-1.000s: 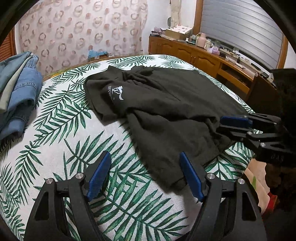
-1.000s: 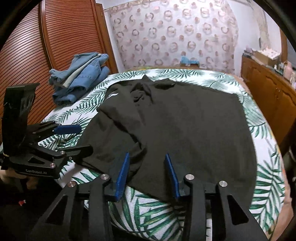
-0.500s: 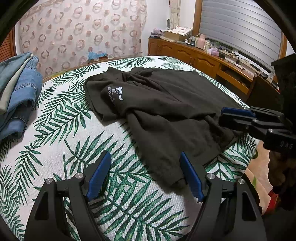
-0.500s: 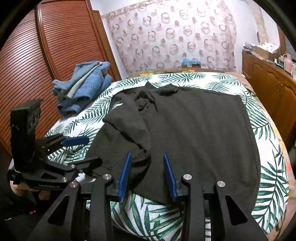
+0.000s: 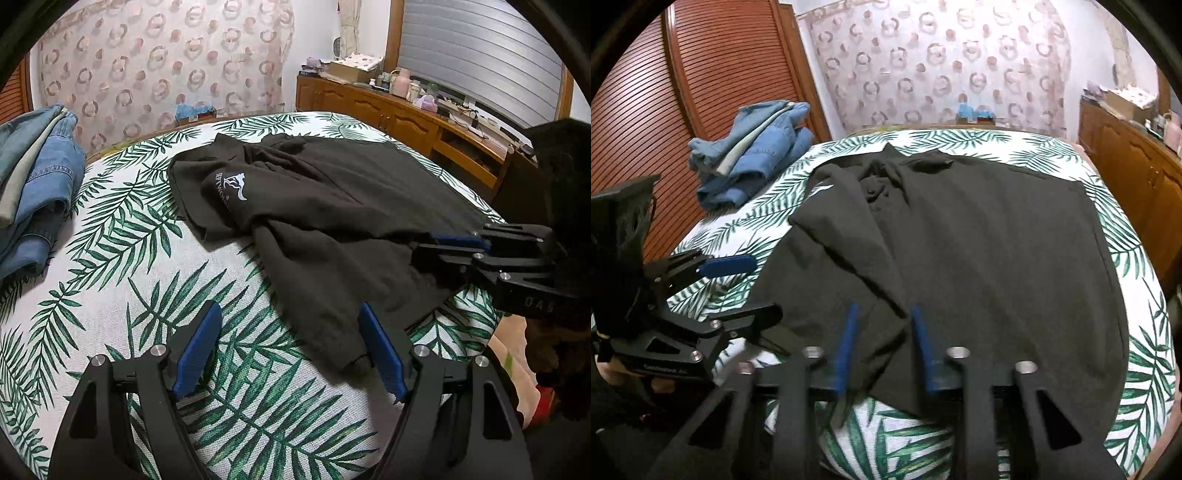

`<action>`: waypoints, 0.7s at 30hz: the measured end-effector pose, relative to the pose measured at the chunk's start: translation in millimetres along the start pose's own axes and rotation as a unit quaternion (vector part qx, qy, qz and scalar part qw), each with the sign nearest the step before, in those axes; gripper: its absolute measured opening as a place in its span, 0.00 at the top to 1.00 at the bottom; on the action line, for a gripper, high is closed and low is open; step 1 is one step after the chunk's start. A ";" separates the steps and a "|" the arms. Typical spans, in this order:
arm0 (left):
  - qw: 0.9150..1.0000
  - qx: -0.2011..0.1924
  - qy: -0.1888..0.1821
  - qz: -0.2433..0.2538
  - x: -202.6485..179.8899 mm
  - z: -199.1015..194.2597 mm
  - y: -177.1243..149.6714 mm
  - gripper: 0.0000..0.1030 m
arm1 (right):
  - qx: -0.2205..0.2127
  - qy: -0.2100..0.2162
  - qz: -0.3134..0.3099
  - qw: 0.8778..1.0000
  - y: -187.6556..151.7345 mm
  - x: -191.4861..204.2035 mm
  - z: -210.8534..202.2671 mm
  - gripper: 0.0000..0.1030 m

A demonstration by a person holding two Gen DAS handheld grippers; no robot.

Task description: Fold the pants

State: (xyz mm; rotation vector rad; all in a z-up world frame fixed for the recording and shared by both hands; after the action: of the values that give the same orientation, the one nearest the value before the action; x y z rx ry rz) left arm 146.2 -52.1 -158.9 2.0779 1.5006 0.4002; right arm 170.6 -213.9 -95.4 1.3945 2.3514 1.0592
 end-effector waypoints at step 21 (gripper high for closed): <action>0.999 -0.047 -0.019 0.008 -19.8 -21.0 44.8 0.25 | -0.106 -0.067 -0.033 0.992 0.0 -13.9 -87.6 0.98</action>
State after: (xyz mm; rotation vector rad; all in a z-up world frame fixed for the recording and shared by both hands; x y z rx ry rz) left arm 163.4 -75.9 -114.4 2.0141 1.4157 0.4273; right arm 133.5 -267.0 -34.8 1.2602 2.1072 1.1224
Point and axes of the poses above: each gripper's, at about its wrist camera, not at the fingertips, and z roughly the way its jaws point, x to its left, y to its top, the point moved 4 cm from there along z, roughly the way its jaws point, and after that the axes turned 8 degrees about x, right-handed, at the moved point
